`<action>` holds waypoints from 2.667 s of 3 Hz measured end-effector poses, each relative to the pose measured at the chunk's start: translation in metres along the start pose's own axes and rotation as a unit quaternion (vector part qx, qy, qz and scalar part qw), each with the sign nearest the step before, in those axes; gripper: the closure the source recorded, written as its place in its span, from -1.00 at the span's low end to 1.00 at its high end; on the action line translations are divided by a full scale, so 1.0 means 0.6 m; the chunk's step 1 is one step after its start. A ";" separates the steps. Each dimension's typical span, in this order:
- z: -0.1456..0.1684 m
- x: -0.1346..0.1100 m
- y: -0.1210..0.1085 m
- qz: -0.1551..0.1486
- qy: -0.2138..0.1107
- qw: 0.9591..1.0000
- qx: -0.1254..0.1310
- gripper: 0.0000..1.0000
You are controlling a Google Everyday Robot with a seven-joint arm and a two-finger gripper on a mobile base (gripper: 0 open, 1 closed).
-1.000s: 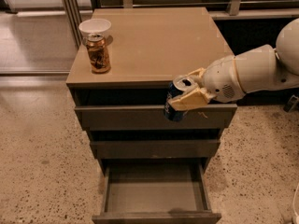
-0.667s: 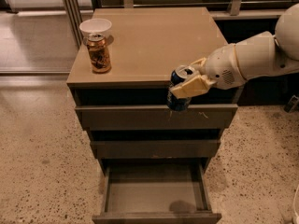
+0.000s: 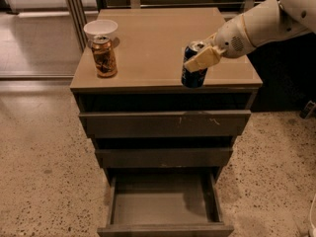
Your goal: Pick pepsi can from bottom drawer and place on counter
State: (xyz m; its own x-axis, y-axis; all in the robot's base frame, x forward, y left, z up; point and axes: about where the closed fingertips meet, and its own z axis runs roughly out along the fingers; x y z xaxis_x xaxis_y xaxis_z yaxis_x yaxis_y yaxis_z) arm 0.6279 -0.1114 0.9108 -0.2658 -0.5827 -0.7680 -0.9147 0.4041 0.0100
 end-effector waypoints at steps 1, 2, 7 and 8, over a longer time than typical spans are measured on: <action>0.007 -0.024 -0.063 -0.007 0.009 1.000 0.007 1.00; 0.020 -0.030 -0.100 -0.014 0.014 1.000 0.013 1.00; 0.074 0.015 -0.145 -0.005 0.022 1.000 0.003 0.15; 0.074 0.015 -0.145 -0.005 0.022 1.000 0.003 -0.31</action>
Offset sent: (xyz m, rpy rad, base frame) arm 0.0948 -0.0142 0.0109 -0.0646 -0.0462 -0.0098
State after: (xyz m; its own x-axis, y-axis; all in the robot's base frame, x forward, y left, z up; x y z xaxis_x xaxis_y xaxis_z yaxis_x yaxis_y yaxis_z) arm 0.7187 -0.1205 0.8742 -0.2699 -0.6168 -0.7394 -0.9153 0.4028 -0.0019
